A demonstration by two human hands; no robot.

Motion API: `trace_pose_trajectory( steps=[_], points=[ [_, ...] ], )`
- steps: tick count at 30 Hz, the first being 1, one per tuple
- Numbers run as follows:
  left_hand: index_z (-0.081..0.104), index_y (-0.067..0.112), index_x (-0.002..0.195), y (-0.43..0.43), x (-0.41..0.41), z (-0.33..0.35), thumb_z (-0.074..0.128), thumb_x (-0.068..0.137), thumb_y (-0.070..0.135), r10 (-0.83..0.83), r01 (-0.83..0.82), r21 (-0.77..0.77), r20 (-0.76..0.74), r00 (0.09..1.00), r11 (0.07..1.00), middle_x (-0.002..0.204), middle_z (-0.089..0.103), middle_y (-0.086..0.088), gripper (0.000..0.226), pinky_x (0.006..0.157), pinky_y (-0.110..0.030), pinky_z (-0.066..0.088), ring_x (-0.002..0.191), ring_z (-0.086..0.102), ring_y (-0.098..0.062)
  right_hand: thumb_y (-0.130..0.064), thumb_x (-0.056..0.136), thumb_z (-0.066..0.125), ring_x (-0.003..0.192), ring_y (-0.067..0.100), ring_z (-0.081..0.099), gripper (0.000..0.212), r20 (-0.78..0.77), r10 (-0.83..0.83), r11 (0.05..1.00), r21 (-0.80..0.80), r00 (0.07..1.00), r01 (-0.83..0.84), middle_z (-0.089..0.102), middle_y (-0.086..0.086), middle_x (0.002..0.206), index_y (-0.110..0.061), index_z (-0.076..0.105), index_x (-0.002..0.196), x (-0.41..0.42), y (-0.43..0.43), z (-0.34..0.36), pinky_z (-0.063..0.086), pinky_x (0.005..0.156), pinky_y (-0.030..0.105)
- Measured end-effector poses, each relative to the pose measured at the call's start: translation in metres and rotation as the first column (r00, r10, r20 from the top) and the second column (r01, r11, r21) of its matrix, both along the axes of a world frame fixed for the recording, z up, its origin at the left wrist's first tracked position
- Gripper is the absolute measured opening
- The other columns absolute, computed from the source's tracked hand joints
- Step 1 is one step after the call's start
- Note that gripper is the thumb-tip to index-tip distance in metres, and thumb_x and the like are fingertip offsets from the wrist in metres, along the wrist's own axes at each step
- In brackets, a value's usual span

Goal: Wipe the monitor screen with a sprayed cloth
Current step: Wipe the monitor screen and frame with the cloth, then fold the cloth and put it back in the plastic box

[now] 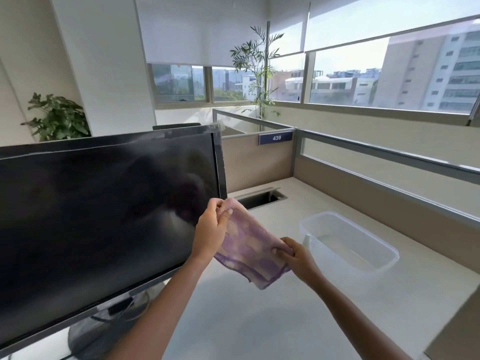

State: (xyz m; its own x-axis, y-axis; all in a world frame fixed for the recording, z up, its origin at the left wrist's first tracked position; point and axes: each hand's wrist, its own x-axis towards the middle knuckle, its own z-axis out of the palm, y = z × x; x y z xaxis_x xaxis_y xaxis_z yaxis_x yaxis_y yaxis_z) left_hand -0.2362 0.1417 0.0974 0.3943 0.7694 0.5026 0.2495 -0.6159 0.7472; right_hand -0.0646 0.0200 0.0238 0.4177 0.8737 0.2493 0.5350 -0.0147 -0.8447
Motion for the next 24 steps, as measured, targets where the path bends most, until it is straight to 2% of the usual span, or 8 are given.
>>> trace_pose_trajectory(
  steps=[4,9,12,14,17,20,22,24],
  points=[
    [0.043,0.014,0.101,-0.007,0.047,0.005,0.047,0.087,0.012,-0.037,0.035,-0.111,-0.019,0.999,0.993,0.085,0.057,0.0,0.015,0.067,-0.031,0.043,0.078,0.055,-0.022,-0.017,0.092,0.056,0.077,0.006,0.06,0.008,0.009,-0.082,0.996,0.032,0.997,0.082,0.064,-0.007,0.084,-0.024,0.06,0.093,0.048,-0.017,0.014,0.046,0.059,0.012],
    [0.039,0.016,0.092,-0.013,0.113,0.016,0.048,0.082,0.001,-0.129,0.131,-0.103,0.024,0.991,0.986,0.074,0.047,0.01,0.02,0.052,-0.006,0.038,0.065,0.047,-0.005,-0.015,0.092,0.056,0.077,0.009,0.059,0.013,0.003,-0.171,0.983,0.075,0.985,0.17,0.064,-0.007,0.084,-0.027,0.061,0.089,0.11,-0.038,0.034,0.045,0.06,0.018],
    [0.039,0.016,0.096,-0.014,0.152,0.019,0.049,0.084,0.001,-0.178,0.18,-0.083,0.036,0.983,0.98,0.079,0.047,0.012,0.021,0.053,0.0,0.038,0.069,0.048,-0.005,-0.009,0.09,0.055,0.072,0.012,0.057,0.018,-0.016,-0.227,0.971,0.073,0.974,0.228,0.063,-0.003,0.08,-0.025,0.062,0.086,0.146,-0.049,0.039,0.042,0.059,0.022],
    [0.04,0.012,0.098,-0.015,0.177,0.019,0.052,0.086,0.004,-0.176,0.177,-0.053,0.03,0.984,0.983,0.082,0.049,0.007,0.019,0.053,0.001,0.038,0.07,0.049,-0.009,-0.004,0.088,0.056,0.069,0.014,0.055,0.02,-0.046,-0.255,0.964,0.065,0.966,0.258,0.063,-0.001,0.078,-0.022,0.063,0.085,0.169,-0.056,0.039,0.041,0.06,0.026],
    [0.038,0.012,0.089,-0.016,0.214,0.013,0.053,0.088,0.007,-0.16,0.16,0.0,-0.014,0.987,0.987,0.082,0.052,-0.001,0.015,0.052,-0.004,0.038,0.07,0.05,-0.015,-0.003,0.088,0.056,0.072,0.018,0.056,0.019,-0.066,-0.289,0.956,0.039,0.955,0.292,0.064,0.003,0.079,-0.021,0.063,0.087,0.196,-0.064,0.035,0.042,0.063,0.032],
    [0.043,0.011,0.077,-0.016,0.246,0.003,0.05,0.089,0.004,-0.173,0.173,-0.005,-0.104,0.979,0.985,0.08,0.059,-0.008,0.016,0.062,-0.016,0.038,0.077,0.058,-0.024,-0.008,0.089,0.057,0.071,0.017,0.058,0.018,0.004,-0.33,0.944,-0.031,0.944,0.33,0.063,-0.002,0.078,-0.024,0.06,0.093,0.218,-0.072,0.026,0.042,0.056,0.024],
    [0.049,0.011,0.074,-0.016,0.265,-0.008,0.046,0.09,0.002,-0.188,0.186,-0.027,-0.173,0.967,0.982,0.086,0.065,-0.013,0.018,0.067,-0.022,0.041,0.082,0.061,-0.025,-0.013,0.09,0.057,0.069,0.015,0.061,0.017,0.089,-0.313,0.935,-0.143,0.945,0.323,0.061,-0.004,0.078,-0.022,0.055,0.105,0.23,-0.077,0.018,0.046,0.054,0.021],
    [0.055,0.01,0.077,-0.016,0.282,-0.02,0.044,0.091,0.004,-0.192,0.185,-0.052,-0.259,0.947,0.981,0.091,0.067,-0.013,0.018,0.067,-0.024,0.043,0.082,0.061,-0.023,-0.018,0.09,0.055,0.072,0.018,0.064,0.025,0.193,-0.266,0.91,-0.271,0.944,0.312,0.065,0.003,0.082,-0.022,0.049,0.114,0.237,-0.079,0.009,0.052,0.06,0.028]
  ],
)
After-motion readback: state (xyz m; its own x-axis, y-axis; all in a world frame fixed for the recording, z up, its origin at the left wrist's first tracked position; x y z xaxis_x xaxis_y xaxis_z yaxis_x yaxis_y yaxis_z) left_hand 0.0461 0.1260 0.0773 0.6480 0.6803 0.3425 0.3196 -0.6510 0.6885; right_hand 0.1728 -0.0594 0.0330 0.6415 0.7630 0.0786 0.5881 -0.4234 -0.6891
